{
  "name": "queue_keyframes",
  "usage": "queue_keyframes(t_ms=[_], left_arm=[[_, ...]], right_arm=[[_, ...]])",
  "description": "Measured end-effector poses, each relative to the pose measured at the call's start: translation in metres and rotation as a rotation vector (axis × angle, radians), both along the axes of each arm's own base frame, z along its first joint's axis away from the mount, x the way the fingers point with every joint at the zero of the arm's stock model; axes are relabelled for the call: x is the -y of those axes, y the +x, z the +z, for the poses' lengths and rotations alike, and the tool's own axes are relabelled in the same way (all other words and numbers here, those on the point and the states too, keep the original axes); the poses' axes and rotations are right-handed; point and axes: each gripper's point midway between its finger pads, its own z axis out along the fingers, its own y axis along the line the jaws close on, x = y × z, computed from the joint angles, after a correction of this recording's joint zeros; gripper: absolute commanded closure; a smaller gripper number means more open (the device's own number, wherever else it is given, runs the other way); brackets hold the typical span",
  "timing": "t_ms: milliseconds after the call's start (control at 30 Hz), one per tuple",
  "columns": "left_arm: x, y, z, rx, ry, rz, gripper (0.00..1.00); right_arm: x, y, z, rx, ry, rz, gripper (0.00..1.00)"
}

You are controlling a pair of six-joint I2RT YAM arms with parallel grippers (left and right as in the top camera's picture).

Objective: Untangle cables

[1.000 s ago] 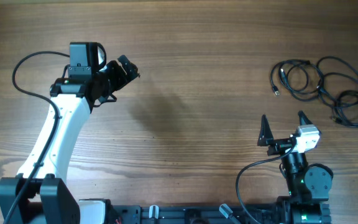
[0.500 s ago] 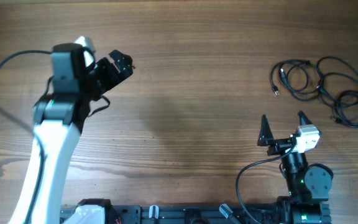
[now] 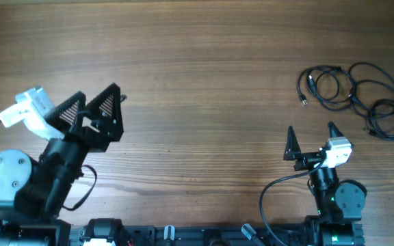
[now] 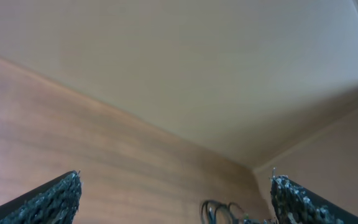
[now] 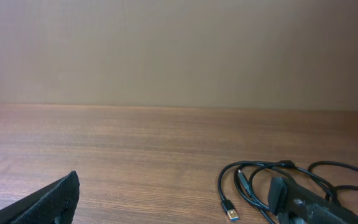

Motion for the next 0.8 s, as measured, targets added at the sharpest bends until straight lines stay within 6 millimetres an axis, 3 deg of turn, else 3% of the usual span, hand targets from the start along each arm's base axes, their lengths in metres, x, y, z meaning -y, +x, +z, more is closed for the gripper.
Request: queue_keyframes(t_ms=[133,333,533,700,800], left_arm=[[-0.002,-0.014,-0.029,-0.118,0.010,0.008,0.00],[-0.006,-0.040,-0.094,-0.392,0.030,0.022,0.00],[-0.006,-0.046,-0.141,-0.452,0.034,0.023,0.00],[-0.007,-0.042,-0.142,-0.271,0.027,0.027,0.00],[-0.007,-0.045,-0.124,-0.101,0.018,0.029,0.00]], right_arm=[[0.000,0.000,0.000,0.000,0.000,0.000,0.00],[0.000,0.000,0.000,0.000,0.000,0.000,0.00],[0.000,0.000,0.000,0.000,0.000,0.000,0.00],[0.000,0.000,0.000,0.000,0.000,0.000,0.00],[0.000,0.000,0.000,0.000,0.000,0.000,0.00]])
